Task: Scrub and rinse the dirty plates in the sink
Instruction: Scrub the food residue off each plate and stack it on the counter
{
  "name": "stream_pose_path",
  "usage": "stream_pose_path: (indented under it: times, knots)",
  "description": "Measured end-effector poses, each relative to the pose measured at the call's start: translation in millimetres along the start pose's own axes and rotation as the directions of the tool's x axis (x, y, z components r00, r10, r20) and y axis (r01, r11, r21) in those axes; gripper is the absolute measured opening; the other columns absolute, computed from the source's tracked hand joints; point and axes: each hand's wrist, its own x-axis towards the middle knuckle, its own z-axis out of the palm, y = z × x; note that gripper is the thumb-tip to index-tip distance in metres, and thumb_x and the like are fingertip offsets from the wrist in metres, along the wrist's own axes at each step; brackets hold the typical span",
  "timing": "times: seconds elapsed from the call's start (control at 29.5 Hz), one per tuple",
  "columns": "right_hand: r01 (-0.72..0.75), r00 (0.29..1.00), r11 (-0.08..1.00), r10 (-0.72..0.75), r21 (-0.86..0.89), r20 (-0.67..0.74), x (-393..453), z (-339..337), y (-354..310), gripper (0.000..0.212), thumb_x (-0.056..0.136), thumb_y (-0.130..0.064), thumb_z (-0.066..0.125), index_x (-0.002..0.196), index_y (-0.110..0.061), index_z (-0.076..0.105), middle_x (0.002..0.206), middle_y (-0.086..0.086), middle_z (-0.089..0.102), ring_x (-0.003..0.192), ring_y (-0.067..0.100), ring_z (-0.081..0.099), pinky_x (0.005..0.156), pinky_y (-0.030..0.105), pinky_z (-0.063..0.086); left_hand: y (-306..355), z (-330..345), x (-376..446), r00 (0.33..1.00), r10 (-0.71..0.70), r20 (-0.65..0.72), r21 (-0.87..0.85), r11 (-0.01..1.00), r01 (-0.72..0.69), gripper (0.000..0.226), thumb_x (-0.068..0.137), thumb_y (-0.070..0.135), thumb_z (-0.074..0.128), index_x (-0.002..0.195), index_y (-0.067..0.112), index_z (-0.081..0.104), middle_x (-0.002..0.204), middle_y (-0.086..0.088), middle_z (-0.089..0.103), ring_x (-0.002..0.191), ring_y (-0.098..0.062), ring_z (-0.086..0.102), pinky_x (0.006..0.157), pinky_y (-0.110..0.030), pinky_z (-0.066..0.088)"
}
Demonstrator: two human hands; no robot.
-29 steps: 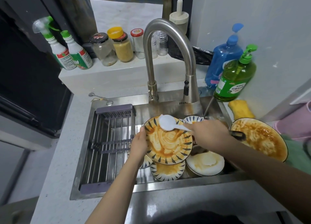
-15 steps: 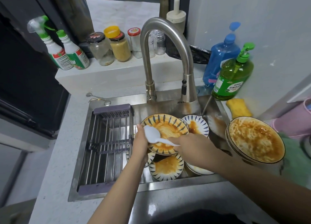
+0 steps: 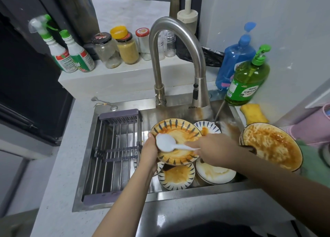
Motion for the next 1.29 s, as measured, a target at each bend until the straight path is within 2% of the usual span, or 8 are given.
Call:
stream_pose_path:
  times: [0.1,0.24,0.37,0.51,0.65,0.78,1.09,1.29]
  knots:
    - [-0.034,0.988,0.999,0.039,-0.034,0.148,-13,-11,15,0.038,0.098,-0.026,0.042,0.128,-0.046,0.051,0.085,-0.007,0.061,0.068,0.009,0.052,0.060,0.022,0.044,-1,-14,7,1.000,0.018,-0.007,-0.024,1.000,-0.019,0.051,0.102,0.050,0.024,0.115,0.015,0.060,0.106,-0.007,0.067,0.092,-0.017,0.063,0.068,-0.030,0.051]
    - [-0.193,0.981,0.974,0.192,-0.114,-0.020,0,-11,23,0.041,0.094,-0.016,0.041,0.127,-0.036,0.054,0.070,-0.009,0.043,0.072,0.013,0.050,0.063,0.026,0.045,-1,-12,6,0.999,0.050,0.013,0.046,0.998,-0.050,0.053,0.101,0.051,0.026,0.117,0.014,0.061,0.107,-0.009,0.069,0.096,-0.023,0.067,0.074,-0.034,0.055]
    - [-0.029,0.998,0.999,0.028,-0.018,-0.064,2,1,0,0.045,0.100,-0.021,0.038,0.140,-0.042,0.036,0.077,-0.007,0.051,0.063,0.009,0.046,0.048,0.022,0.033,5,-5,3,0.999,0.042,0.036,0.037,0.998,-0.043,0.049,0.102,0.050,0.021,0.113,0.016,0.055,0.104,-0.007,0.064,0.084,-0.014,0.059,0.062,-0.026,0.046]
    - [-0.070,0.997,0.995,0.073,-0.073,0.033,-15,-11,16,0.040,0.097,-0.022,0.041,0.131,-0.041,0.050,0.073,-0.009,0.050,0.062,0.006,0.046,0.057,0.023,0.043,5,-18,9,0.999,-0.002,0.046,-0.069,0.998,0.005,0.058,0.100,0.055,0.022,0.120,0.016,0.060,0.107,-0.007,0.071,0.102,-0.025,0.065,0.090,-0.045,0.053]
    - [-0.177,0.983,0.978,0.170,-0.112,-0.070,-2,-14,20,0.040,0.096,-0.017,0.039,0.129,-0.036,0.048,0.070,-0.008,0.043,0.066,0.012,0.048,0.058,0.026,0.042,2,-15,5,0.992,0.012,0.124,-0.025,1.000,-0.009,0.054,0.100,0.054,0.022,0.113,0.021,0.063,0.099,-0.002,0.074,0.091,-0.015,0.070,0.073,-0.034,0.057]
    - [0.003,1.000,1.000,-0.004,-0.011,-0.017,-6,-6,4,0.041,0.101,-0.026,0.038,0.138,-0.044,0.040,0.072,-0.009,0.046,0.060,0.006,0.044,0.050,0.021,0.035,9,-6,-8,0.992,0.025,0.123,0.045,0.998,-0.031,0.052,0.103,0.049,0.016,0.115,0.017,0.056,0.101,-0.001,0.061,0.100,-0.016,0.053,0.102,-0.042,0.038]
    - [-0.095,0.989,0.994,0.087,-0.060,-0.120,-2,-7,9,0.047,0.099,-0.019,0.037,0.140,-0.042,0.036,0.069,-0.007,0.042,0.059,0.009,0.042,0.051,0.024,0.034,11,-8,-7,0.987,0.084,0.138,0.087,0.992,-0.097,0.054,0.102,0.050,0.019,0.119,0.016,0.058,0.107,-0.003,0.066,0.096,-0.015,0.061,0.084,-0.028,0.048]
    - [-0.094,0.995,0.995,0.096,-0.043,0.039,-24,-4,28,0.043,0.099,-0.028,0.040,0.134,-0.052,0.042,0.078,-0.008,0.055,0.064,0.007,0.051,0.055,0.021,0.040,11,-28,-1,0.996,0.054,0.075,0.016,0.998,-0.055,0.055,0.099,0.057,0.022,0.107,0.020,0.063,0.109,-0.009,0.067,0.105,-0.025,0.062,0.097,-0.050,0.048]
